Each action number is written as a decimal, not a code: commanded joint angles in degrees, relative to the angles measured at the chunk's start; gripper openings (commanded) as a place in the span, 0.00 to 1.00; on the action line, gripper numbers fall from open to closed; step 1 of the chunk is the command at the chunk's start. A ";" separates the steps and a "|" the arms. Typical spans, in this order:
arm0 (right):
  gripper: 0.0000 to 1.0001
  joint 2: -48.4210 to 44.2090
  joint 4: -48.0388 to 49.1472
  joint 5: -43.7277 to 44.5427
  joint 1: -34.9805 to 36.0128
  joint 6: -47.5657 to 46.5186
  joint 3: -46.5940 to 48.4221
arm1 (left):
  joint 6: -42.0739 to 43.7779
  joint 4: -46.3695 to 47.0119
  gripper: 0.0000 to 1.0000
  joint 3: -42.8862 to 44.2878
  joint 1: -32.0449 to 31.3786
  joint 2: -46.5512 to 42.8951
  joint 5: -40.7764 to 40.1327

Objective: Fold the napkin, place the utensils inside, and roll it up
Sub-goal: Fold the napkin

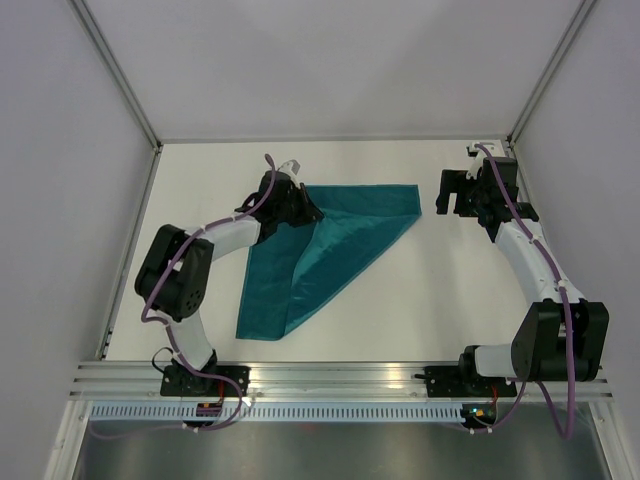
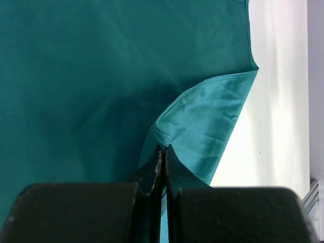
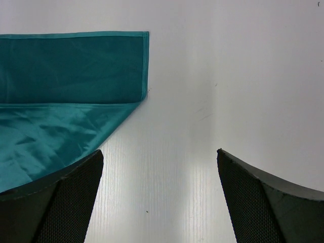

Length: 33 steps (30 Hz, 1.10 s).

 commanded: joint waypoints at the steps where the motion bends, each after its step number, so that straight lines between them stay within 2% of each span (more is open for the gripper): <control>1: 0.98 -0.48 -1.48 0.27 -0.06 -0.13 1.50 | -3.02 1.57 0.02 0.96 2.21 -2.48 3.25; 16: 0.98 -0.39 -1.48 0.27 -0.15 -0.13 1.32 | -2.67 -0.98 0.02 6.23 10.30 0.25 5.53; 33: 0.98 -0.30 -1.57 -0.26 -0.06 -0.39 1.32 | -1.88 -2.74 0.02 9.66 15.23 3.77 6.85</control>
